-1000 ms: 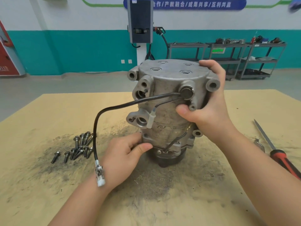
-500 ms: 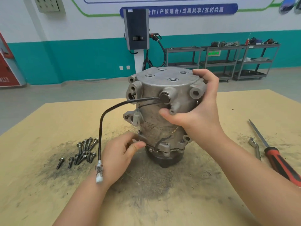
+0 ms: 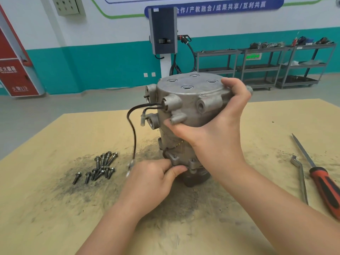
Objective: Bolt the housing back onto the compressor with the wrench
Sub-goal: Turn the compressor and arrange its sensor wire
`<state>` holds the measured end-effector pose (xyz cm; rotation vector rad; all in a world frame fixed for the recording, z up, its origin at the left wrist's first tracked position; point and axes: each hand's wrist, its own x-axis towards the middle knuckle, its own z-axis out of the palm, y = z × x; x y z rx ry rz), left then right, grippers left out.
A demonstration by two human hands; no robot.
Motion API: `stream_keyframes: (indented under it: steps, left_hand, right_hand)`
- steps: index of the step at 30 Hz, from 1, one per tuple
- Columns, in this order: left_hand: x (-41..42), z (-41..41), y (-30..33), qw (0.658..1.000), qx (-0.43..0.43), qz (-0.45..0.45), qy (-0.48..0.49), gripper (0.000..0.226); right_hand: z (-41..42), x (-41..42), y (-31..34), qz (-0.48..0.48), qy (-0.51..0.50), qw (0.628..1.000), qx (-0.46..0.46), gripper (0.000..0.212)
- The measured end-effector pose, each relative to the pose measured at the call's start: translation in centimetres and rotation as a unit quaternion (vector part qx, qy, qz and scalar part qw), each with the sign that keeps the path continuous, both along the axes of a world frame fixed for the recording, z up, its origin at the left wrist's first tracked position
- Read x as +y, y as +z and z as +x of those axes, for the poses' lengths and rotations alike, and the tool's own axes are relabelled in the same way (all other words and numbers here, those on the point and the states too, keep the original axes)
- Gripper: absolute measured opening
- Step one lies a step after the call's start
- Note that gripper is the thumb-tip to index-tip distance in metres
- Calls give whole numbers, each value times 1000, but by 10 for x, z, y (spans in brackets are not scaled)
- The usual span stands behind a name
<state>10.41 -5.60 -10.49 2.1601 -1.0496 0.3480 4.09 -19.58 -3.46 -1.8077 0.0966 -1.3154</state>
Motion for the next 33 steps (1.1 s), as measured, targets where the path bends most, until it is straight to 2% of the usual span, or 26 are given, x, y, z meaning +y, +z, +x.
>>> stream_keyframes:
  steps: [4, 7, 9, 11, 13, 15, 18, 23, 26, 29, 31, 33]
  left_hand:
    - [8, 14, 0, 994, 109, -28, 7, 48]
    - [21, 28, 3, 988, 145, -46, 31, 46]
    - [26, 30, 5, 986, 159, -50, 10, 35]
    - [24, 26, 4, 986, 165, -29, -23, 31]
    - [18, 22, 3, 988, 155, 5, -17, 51]
    - [13, 22, 2, 990, 141, 6, 15, 54]
    - [12, 26, 2, 986, 164, -14, 28, 50]
    - [8, 23, -1, 987, 161, 26, -8, 56]
    - [11, 24, 3, 989, 142, 30, 27, 68]
    - [15, 21, 9, 985, 160, 59, -29, 78]
    - [13, 12, 11, 976, 199, 58, -61, 71]
    - [8, 6, 11, 973, 223, 39, -55, 49]
  right_hand:
    - [-13, 18, -6, -9, -29, 999, -36, 100]
    - [-26, 25, 6, -24, -88, 988, -124, 72]
    - [-28, 9, 22, -24, -83, 985, -148, 49]
    - [-24, -16, 35, -29, -31, 997, -60, 52]
    - [-18, -34, 36, -26, 39, 995, 86, 75]
    - [-13, -42, 28, -31, 69, 986, 149, 92]
    - [-8, -45, 18, -12, 77, 989, 124, 96]
    - [-7, -46, 16, 22, 121, 989, 88, 70]
    - [-7, -41, 13, 21, 87, 994, 64, 65]
    - [-8, -33, 8, 13, 28, 999, 35, 62]
    - [-9, -30, 4, 26, 8, 999, -22, 50]
    - [-10, -33, 2, 95, 21, 992, -74, 48]
